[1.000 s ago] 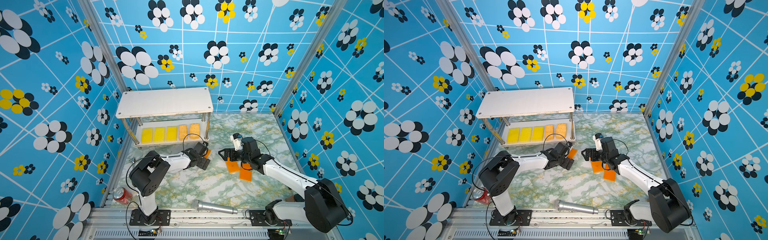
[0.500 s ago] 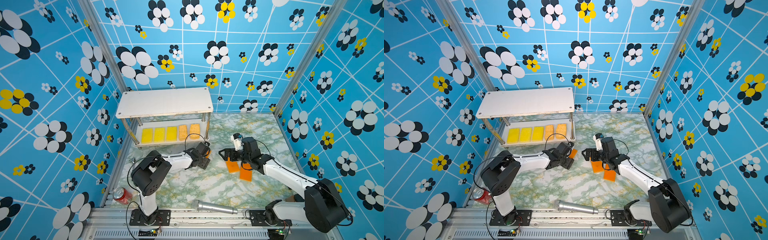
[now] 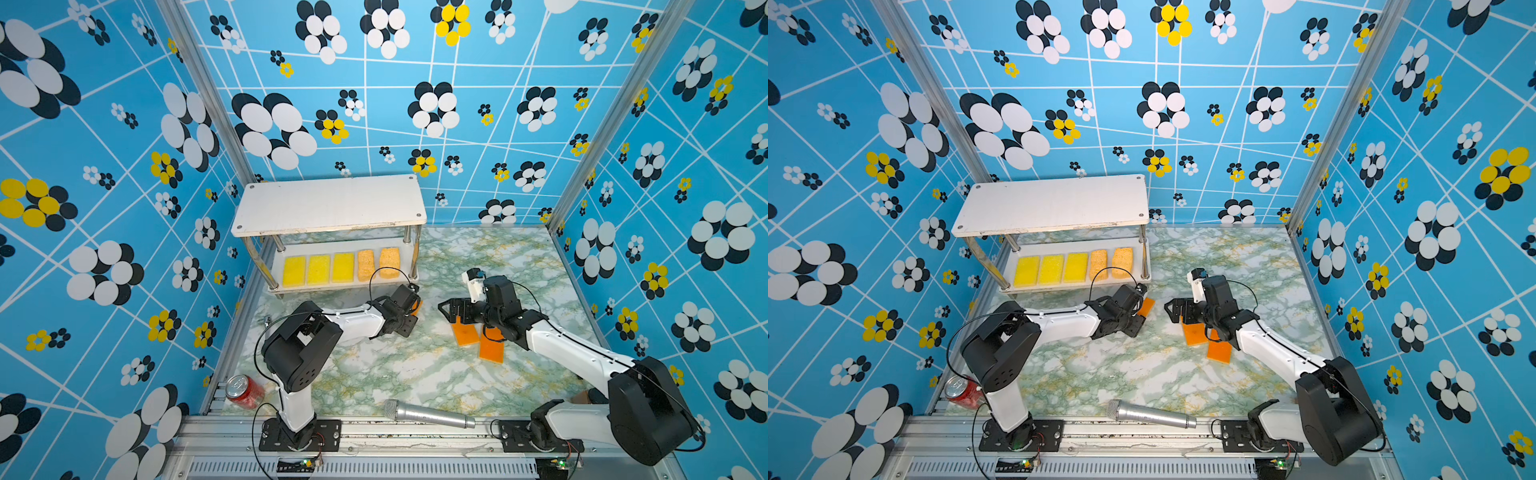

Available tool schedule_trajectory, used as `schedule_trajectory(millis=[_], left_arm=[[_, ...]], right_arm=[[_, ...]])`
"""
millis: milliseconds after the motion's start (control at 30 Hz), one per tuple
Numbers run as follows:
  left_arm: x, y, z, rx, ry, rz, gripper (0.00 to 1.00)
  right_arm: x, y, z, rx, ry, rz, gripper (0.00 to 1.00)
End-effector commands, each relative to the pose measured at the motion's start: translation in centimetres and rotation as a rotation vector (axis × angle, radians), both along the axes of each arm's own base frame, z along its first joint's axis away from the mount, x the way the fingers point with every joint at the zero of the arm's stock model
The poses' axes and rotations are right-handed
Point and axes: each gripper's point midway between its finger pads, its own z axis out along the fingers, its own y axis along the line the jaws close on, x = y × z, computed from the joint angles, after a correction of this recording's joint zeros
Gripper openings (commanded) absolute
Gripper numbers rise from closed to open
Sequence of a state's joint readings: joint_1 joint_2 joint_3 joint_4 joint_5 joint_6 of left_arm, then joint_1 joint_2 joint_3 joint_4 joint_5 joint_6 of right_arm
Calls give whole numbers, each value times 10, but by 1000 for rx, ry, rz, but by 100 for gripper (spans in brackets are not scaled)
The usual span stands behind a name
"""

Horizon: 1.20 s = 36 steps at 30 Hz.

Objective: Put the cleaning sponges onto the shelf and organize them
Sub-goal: 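Lift the orange sponge off the table with the left gripper, then carry the orange sponge with the left gripper up to the upper shelf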

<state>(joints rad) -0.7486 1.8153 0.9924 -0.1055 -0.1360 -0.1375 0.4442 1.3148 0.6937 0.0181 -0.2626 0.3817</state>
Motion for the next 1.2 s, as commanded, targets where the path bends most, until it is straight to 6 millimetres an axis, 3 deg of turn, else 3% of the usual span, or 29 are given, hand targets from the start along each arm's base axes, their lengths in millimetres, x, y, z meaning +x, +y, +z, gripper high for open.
schedule_trajectory(millis=[0, 367, 567, 800, 1067, 1167], left_arm=[[-12, 10, 1, 35, 33, 2, 61], [-14, -1, 46, -53, 2, -31, 57], [-17, -5, 83, -105, -28, -50, 56], [-23, -8, 152, -200, -121, -99, 57], [-29, -4, 261, -360, -332, -137, 56], [-31, -2, 293, -395, -393, -149, 55]], right_arm=[[2, -5, -3, 0, -2, -24, 99], [2, -6, -7, 0, 3, -33, 99], [2, -8, -9, -7, 6, -38, 99], [3, -8, -14, -12, 19, -40, 99], [5, -6, -18, -9, 28, -36, 99], [6, -5, -18, -6, 33, -31, 99]])
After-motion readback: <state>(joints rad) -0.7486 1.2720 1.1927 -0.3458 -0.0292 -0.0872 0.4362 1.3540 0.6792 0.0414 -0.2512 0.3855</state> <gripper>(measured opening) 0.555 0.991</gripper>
